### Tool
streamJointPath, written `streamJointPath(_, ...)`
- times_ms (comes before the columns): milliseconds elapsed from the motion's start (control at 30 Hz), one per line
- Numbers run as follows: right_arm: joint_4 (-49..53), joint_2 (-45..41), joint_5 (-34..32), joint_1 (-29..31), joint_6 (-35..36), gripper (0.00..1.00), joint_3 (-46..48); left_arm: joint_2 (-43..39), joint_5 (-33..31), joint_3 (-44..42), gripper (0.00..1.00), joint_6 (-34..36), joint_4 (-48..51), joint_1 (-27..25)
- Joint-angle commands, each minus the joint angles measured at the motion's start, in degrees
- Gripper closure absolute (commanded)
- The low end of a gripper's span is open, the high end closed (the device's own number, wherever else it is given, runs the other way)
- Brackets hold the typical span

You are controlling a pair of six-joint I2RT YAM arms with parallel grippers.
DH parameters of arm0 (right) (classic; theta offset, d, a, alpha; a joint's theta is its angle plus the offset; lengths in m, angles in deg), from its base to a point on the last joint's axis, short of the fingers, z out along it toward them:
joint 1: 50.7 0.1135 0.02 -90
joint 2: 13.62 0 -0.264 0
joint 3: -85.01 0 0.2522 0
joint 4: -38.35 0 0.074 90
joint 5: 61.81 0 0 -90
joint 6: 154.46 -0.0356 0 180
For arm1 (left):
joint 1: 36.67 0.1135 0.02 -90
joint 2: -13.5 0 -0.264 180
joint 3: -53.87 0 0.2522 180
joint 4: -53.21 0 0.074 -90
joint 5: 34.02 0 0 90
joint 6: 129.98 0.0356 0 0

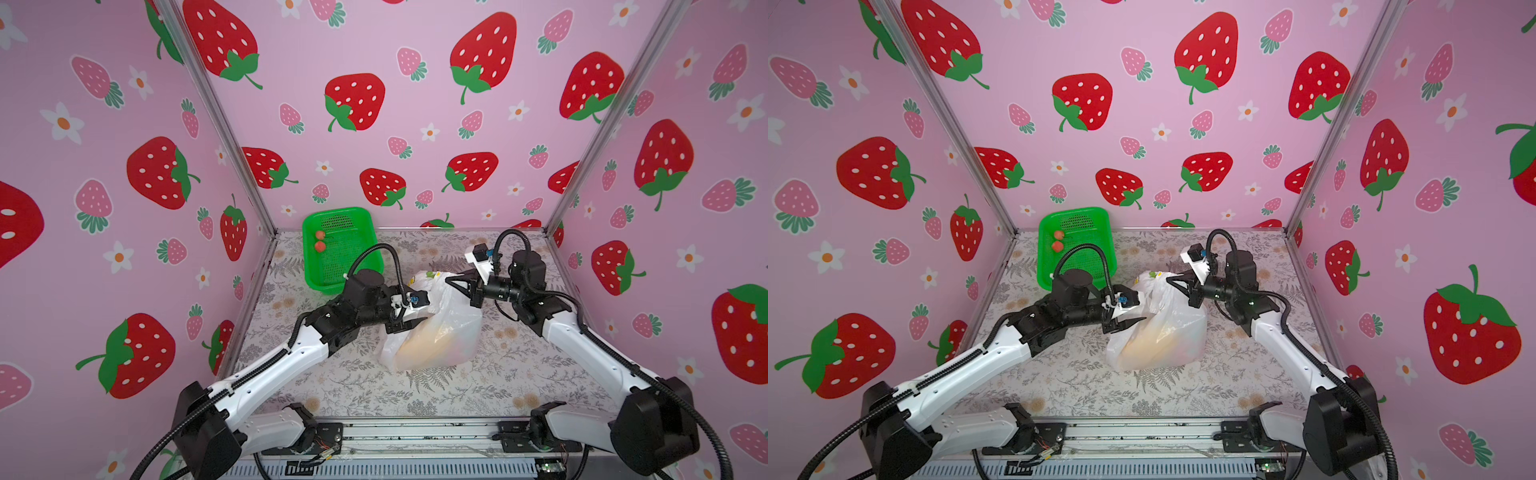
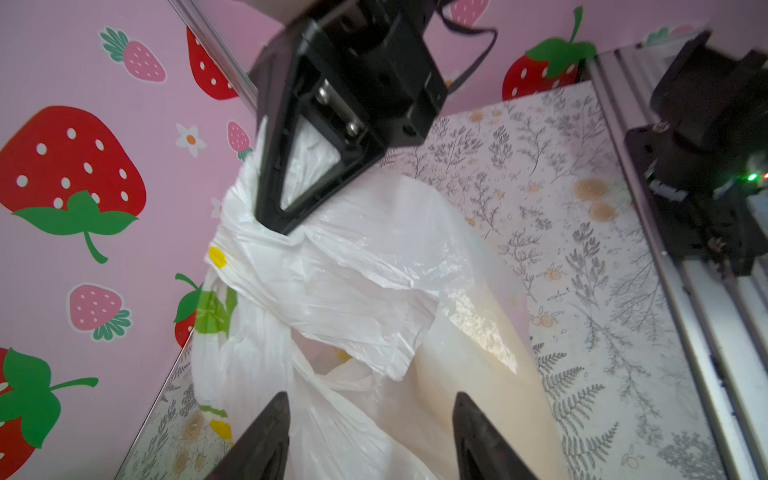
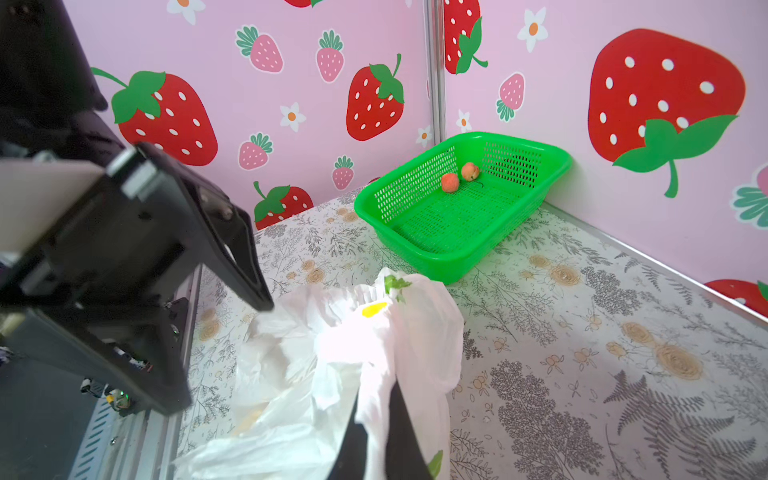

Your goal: Place the fake fruits into the plastic bag and tie a complex knot

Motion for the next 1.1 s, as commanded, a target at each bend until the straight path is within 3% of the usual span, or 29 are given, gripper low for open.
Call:
streamJointPath(0, -1.8, -2.2, 1.6, 0.5, 5.0, 1.00, 0.6, 0.0, 8.5, 4.0, 0.30, -5.9, -0.3, 3.7)
streamJointPath(200, -5.1, -3.0, 2.4, 1.3, 3.9, 1.00, 1.8, 10.1, 4.9, 15.1, 0.27, -7.2, 7.4, 4.0)
streamJointPath(600, -4.3, -2.3, 1.6, 2.8, 4.2, 1.00, 1.0, 21.8, 8.9, 26.4, 0.18, -3.0, 15.6, 3.5)
streamJointPath(833, -2.4, -1.6, 1.0, 3.2, 4.6, 1.00, -0.6, 24.3, 7.4, 28.2, 0.34, 1.3, 17.7, 2.8)
streamJointPath(1067, -2.8, -1.2, 0.1, 3.9, 3.7, 1.00, -0.8, 26.0, 6.4, 29.2, 0.59, 2.9, 18.0, 2.0)
